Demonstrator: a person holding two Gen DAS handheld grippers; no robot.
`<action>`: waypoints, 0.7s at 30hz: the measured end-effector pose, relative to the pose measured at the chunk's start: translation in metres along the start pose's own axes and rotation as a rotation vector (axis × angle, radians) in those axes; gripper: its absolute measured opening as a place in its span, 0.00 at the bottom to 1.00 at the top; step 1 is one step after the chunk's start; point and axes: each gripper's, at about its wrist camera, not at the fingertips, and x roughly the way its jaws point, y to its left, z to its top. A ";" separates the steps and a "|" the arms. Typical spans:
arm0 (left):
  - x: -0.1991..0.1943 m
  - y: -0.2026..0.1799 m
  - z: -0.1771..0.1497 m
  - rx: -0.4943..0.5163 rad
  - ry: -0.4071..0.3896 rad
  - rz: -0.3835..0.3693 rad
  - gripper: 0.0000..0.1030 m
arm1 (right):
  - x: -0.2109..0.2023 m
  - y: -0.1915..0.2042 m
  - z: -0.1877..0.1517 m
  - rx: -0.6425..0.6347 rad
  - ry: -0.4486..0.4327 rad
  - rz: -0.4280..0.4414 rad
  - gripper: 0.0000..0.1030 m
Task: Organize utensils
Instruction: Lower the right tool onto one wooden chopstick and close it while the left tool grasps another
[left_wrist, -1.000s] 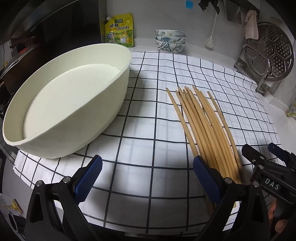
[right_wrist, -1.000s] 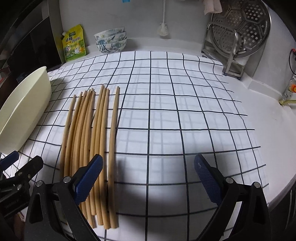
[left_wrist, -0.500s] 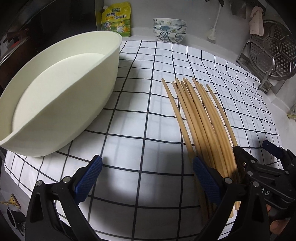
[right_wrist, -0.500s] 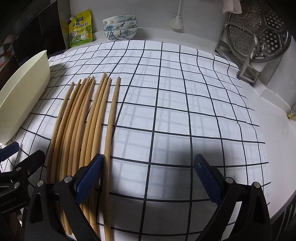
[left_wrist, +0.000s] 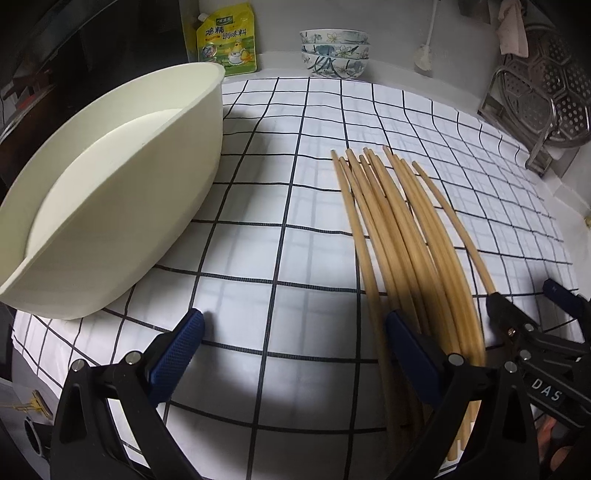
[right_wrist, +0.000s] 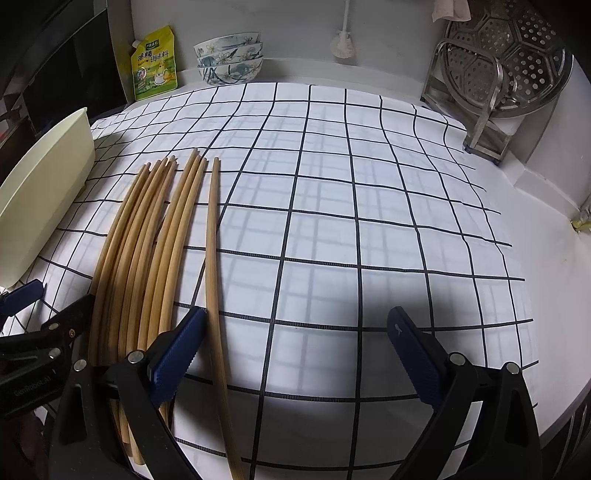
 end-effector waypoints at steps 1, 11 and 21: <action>0.000 0.001 -0.001 -0.004 -0.010 0.004 0.95 | 0.000 0.001 0.000 -0.003 -0.004 0.000 0.91; -0.009 -0.003 -0.001 0.024 -0.037 -0.032 0.47 | -0.008 0.014 -0.005 -0.069 -0.041 0.020 0.68; -0.015 -0.004 0.000 0.050 0.005 -0.132 0.07 | -0.013 0.025 -0.006 -0.072 -0.033 0.119 0.06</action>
